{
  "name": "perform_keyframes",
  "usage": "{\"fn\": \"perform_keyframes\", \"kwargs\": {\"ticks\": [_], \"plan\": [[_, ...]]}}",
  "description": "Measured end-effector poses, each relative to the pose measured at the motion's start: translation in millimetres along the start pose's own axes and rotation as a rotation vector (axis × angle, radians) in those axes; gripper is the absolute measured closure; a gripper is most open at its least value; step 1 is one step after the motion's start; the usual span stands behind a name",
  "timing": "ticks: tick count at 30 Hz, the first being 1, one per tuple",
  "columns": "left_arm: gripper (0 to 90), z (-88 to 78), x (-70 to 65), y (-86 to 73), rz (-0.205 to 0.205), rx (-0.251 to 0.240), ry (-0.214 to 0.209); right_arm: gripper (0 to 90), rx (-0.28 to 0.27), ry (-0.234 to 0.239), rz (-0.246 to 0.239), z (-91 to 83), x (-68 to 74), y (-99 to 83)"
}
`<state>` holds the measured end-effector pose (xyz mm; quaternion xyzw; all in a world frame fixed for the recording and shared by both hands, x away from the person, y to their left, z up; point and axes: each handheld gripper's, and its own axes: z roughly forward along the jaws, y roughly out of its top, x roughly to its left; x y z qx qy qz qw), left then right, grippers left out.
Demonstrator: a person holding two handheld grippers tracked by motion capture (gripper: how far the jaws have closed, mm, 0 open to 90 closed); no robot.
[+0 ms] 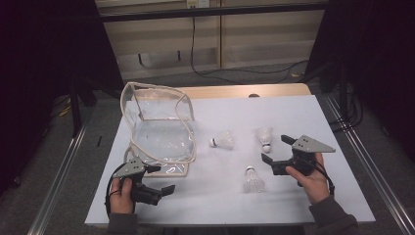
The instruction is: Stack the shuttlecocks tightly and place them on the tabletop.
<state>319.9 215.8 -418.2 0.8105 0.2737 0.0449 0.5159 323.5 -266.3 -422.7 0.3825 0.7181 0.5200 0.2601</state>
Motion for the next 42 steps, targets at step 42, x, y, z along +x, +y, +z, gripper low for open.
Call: {"fn": "perform_keyframes", "kwargs": {"ticks": [42], "plan": [[3.4, -0.1, -1.4, 0.9, 0.001, -0.016, -0.002, 1.8, 0.098, -0.010, 0.067, 41.6, -28.5, 33.1]]}}
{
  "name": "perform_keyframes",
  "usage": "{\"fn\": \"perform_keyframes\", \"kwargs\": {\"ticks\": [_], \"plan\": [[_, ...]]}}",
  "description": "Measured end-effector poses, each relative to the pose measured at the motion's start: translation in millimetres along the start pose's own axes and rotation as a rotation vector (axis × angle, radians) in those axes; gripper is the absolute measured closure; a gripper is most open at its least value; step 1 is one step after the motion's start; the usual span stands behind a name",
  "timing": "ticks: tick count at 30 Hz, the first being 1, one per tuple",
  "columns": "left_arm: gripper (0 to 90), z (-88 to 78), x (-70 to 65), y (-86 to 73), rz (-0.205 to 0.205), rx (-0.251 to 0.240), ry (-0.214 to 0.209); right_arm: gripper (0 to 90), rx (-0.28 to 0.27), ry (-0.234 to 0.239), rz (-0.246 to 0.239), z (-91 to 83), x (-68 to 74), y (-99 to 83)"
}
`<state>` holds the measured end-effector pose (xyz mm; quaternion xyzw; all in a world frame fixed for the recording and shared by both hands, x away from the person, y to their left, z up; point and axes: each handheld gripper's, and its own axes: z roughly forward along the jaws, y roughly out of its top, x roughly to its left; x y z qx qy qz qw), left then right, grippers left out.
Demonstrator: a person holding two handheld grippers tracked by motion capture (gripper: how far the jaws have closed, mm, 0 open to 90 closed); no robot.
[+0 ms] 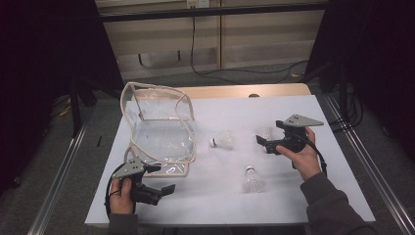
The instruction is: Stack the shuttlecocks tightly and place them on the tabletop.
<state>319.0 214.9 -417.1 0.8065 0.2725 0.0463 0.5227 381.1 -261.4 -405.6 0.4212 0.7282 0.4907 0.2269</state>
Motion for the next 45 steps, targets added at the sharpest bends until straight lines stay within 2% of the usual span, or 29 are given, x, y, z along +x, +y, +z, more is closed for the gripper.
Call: {"fn": "perform_keyframes", "kwargs": {"ticks": [11, 13, 16, 30, 38, 45], "plan": [[3.4, 0.0, -0.1, -0.2, 0.000, 0.002, 0.001, 3.7, 0.033, -0.018, -0.013, 13.8, -6.7, 5.1], [3.4, 0.3, -0.4, -0.2, -0.001, 0.002, 0.000, 3.6, 0.034, -0.014, 0.014, 15.6, -9.1, 5.5], [3.4, 0.3, 0.1, -0.2, 0.001, 0.006, -0.001, 3.8, 0.049, -0.023, 0.006, 18.4, -11.3, 6.1], [3.4, 0.6, 0.3, -0.7, -0.004, 0.001, -0.002, 4.9, 0.085, -0.028, -0.004, 30.6, -11.8, 4.3], [3.4, 0.1, 0.6, -0.5, -0.003, 0.002, -0.003, 9.6, 0.112, -0.025, -0.008, 35.6, -15.0, 1.3], [3.4, 0.9, 0.9, -0.8, -0.003, 0.005, -0.005, 14.8, 0.134, -0.026, -0.038, 41.2, -17.1, 1.1]]}}
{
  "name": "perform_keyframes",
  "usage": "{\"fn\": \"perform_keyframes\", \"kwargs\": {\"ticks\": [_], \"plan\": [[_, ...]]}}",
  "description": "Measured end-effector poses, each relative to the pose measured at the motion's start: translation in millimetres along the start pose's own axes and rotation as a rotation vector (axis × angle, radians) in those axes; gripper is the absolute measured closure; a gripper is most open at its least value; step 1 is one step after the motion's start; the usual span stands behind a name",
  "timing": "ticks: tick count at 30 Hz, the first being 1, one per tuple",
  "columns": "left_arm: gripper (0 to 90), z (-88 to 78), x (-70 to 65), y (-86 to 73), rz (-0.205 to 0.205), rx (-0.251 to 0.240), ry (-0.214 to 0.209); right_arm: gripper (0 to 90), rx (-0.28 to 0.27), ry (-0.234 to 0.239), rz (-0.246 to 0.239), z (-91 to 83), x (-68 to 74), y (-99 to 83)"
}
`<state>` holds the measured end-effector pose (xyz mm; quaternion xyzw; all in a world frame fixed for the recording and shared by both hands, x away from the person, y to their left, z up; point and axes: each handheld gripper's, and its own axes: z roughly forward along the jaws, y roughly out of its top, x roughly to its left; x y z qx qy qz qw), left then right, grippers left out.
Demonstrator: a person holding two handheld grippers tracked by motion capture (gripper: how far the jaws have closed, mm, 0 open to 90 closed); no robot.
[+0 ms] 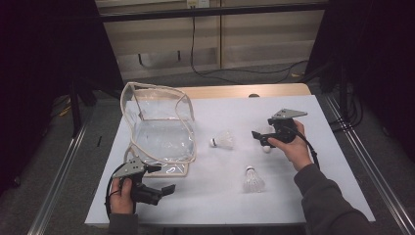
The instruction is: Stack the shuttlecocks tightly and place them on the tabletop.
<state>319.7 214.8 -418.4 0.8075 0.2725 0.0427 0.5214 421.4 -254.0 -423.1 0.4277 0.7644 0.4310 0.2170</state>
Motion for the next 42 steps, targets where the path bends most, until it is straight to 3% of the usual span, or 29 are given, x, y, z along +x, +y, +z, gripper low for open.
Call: {"fn": "perform_keyframes", "kwargs": {"ticks": [15, 25, 34, 40, 42], "plan": [[3.4, 0.9, 1.7, -0.4, -0.003, -0.001, -0.001, 22.9, 0.078, 0.024, -0.061, 13.2, -0.7, -0.8], [3.4, 0.8, 0.8, -0.1, -0.003, 0.000, 0.001, 28.7, 0.096, 0.022, -0.062, 3.0, 1.1, -3.8], [3.4, 0.3, 0.6, 0.0, -0.002, 0.003, 0.005, 47.5, 0.125, 0.017, -0.037, -11.6, -1.6, -5.2], [3.4, 0.4, 0.1, 0.1, -0.003, 0.002, 0.006, 50.9, 0.148, 0.014, -0.033, -24.7, -5.6, -6.5], [3.3, 0.7, -0.1, 0.1, -0.002, -0.002, 0.005, 53.0, 0.155, 0.020, -0.012, -29.0, -7.7, -8.1]]}}
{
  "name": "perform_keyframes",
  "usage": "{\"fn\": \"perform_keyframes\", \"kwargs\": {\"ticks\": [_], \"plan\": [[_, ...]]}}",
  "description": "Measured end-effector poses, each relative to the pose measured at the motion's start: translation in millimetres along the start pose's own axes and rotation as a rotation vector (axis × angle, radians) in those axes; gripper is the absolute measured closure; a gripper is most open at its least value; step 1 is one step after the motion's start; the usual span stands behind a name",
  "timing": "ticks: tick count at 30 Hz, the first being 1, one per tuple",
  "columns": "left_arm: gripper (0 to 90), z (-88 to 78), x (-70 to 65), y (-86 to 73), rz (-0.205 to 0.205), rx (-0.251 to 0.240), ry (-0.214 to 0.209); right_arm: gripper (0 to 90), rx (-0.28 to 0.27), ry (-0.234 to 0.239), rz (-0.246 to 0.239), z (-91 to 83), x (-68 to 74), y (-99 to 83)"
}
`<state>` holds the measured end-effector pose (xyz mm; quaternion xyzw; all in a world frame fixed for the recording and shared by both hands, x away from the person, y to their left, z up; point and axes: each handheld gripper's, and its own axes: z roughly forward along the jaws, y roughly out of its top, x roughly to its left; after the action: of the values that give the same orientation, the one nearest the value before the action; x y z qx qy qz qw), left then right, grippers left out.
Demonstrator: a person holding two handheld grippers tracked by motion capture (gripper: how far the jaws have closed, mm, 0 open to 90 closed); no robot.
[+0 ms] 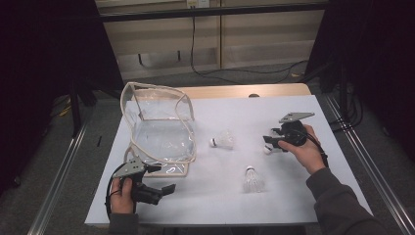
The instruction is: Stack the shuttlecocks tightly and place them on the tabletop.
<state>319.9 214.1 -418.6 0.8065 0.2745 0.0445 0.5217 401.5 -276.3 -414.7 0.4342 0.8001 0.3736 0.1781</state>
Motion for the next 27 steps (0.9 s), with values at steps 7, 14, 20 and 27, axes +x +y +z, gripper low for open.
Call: {"fn": "perform_keyframes", "kwargs": {"ticks": [7, 14, 20, 27], "plan": [[3.4, 0.2, -0.1, 0.7, -0.001, 0.001, 0.002, 66.9, 0.038, 0.035, 0.023, -9.0, -2.9, -6.8], [3.4, 2.0, -0.6, 1.4, 0.005, 0.006, -0.006, 85.4, 0.051, 0.105, 0.064, -14.6, -5.3, -10.9], [3.4, 1.8, -0.6, 1.4, 0.003, 0.002, -0.002, 89.6, 0.036, 0.124, 0.080, -16.9, -5.7, -10.4], [3.4, 2.2, -0.8, 1.3, 0.002, 0.002, -0.002, 89.7, -0.004, 0.139, 0.097, -15.9, -3.8, -7.1]]}}
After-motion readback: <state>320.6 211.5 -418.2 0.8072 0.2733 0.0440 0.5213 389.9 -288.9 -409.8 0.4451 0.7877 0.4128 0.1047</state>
